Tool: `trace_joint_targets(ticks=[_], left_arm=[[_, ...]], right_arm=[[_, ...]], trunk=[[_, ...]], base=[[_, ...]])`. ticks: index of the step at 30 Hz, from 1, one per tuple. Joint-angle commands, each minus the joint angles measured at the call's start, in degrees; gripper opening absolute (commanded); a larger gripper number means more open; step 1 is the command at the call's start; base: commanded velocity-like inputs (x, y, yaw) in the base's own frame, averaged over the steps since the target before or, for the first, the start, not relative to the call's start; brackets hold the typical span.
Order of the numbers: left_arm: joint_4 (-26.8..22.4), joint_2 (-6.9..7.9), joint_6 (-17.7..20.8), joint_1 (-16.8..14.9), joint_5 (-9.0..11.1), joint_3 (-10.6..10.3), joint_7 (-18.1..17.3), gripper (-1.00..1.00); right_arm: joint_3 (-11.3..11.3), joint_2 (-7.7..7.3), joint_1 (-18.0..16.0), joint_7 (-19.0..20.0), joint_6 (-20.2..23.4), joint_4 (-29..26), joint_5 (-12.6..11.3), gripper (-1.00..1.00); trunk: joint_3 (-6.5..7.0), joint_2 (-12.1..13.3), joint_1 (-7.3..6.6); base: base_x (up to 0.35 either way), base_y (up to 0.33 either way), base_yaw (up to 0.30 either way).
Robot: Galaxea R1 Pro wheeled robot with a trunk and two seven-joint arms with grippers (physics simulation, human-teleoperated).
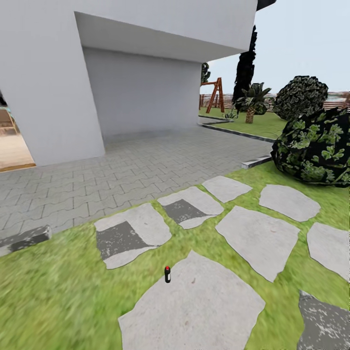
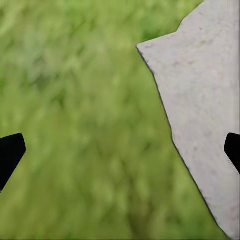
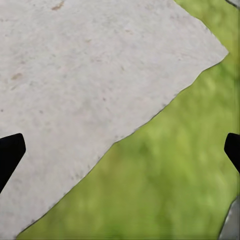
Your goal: Pick up the pesticide atomizer in the garden and spray insectifuge to fully cover both potted plants in the garden.
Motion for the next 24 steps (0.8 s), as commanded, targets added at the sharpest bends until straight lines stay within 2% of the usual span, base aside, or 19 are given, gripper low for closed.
trace_joint_targets(ticks=[1, 14, 24], left_arm=[[0.0, 0.00, -0.2, 0.0, 0.4, -0.1, 0.0, 1.00], [0.0, -0.01, -0.2, 0.0, 0.4, -0.1, 0.0, 1.00], [0.0, 0.00, -0.2, 0.0, 0.5, -0.1, 0.1, 1.00]], right_arm=[[0.0, -0.01, 0.0, 0.0, -0.2, 0.0, 0.0, 1.00], [0.0, -0.01, 0.0, 0.0, -0.2, 0.0, 0.0, 1.00], [-0.1, -0.01, 0.0, 0.0, -0.2, 0.0, 0.1, 1.00]], trunk=[[-0.05, 0.0, -0.01], [-0.05, 0.0, -0.01], [-0.05, 0.0, -0.01]], base=[[0.000, 0.000, -0.042], [0.000, 0.000, -0.012], [0.000, 0.000, -0.220]])
